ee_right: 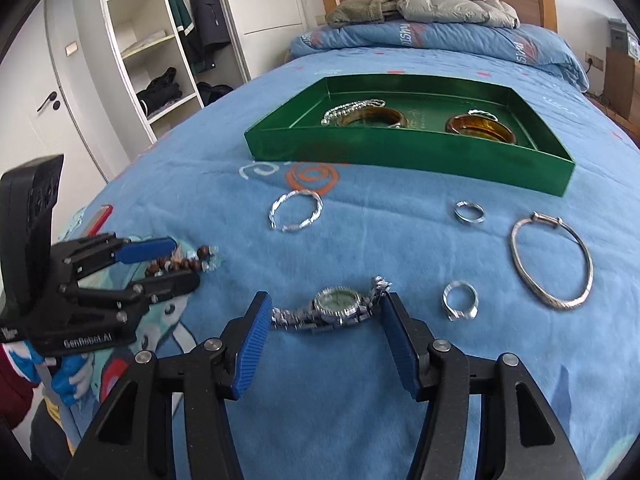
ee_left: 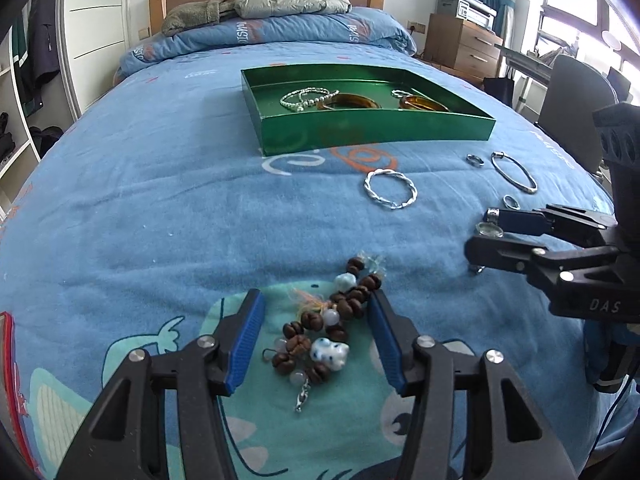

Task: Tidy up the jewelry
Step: 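Grasp the brown bead bracelet with the left gripper while the right gripper grasps the silver watch, then carry the bead bracelet and watch into the green tray and lower them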

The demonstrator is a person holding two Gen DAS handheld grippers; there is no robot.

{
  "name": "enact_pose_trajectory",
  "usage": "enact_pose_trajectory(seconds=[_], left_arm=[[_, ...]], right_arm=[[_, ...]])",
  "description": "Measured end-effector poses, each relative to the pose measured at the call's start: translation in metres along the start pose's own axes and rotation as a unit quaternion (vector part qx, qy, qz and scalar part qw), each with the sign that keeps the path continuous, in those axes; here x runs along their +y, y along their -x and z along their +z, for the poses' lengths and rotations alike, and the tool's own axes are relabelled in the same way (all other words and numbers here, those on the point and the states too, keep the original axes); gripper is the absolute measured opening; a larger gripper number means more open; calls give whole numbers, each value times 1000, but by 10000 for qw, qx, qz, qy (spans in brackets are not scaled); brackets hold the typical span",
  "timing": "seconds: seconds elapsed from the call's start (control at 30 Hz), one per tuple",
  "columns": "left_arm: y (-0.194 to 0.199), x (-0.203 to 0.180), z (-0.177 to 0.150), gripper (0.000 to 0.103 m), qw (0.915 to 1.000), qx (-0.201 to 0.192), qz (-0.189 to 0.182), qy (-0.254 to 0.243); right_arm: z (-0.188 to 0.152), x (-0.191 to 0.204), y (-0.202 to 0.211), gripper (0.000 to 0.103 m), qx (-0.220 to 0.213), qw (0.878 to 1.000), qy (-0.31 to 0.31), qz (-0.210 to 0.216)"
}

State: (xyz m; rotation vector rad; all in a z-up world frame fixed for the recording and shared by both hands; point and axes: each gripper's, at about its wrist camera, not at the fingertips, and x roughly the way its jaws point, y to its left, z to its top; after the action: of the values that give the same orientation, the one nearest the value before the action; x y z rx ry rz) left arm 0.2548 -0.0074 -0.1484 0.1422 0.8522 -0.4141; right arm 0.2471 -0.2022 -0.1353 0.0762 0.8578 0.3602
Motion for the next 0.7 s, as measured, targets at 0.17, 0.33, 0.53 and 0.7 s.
enact_pose_trajectory(seconds=[0.17, 0.33, 0.53, 0.7], left_arm=[[0, 3, 1, 29, 9999, -14, -1, 134], [2, 5, 3, 16, 9995, 47, -115, 288], [18, -2, 1, 8, 9993, 6, -117, 359], [38, 0, 20, 8, 9979, -206, -252, 554]], right_arm=[[1, 7, -4, 53, 14, 9997, 125, -187], [-6, 6, 1, 33, 1, 9997, 59, -233], [-16, 12, 20, 32, -178, 9996, 76, -188], [-14, 10, 46, 32, -475, 9986, -10, -211]])
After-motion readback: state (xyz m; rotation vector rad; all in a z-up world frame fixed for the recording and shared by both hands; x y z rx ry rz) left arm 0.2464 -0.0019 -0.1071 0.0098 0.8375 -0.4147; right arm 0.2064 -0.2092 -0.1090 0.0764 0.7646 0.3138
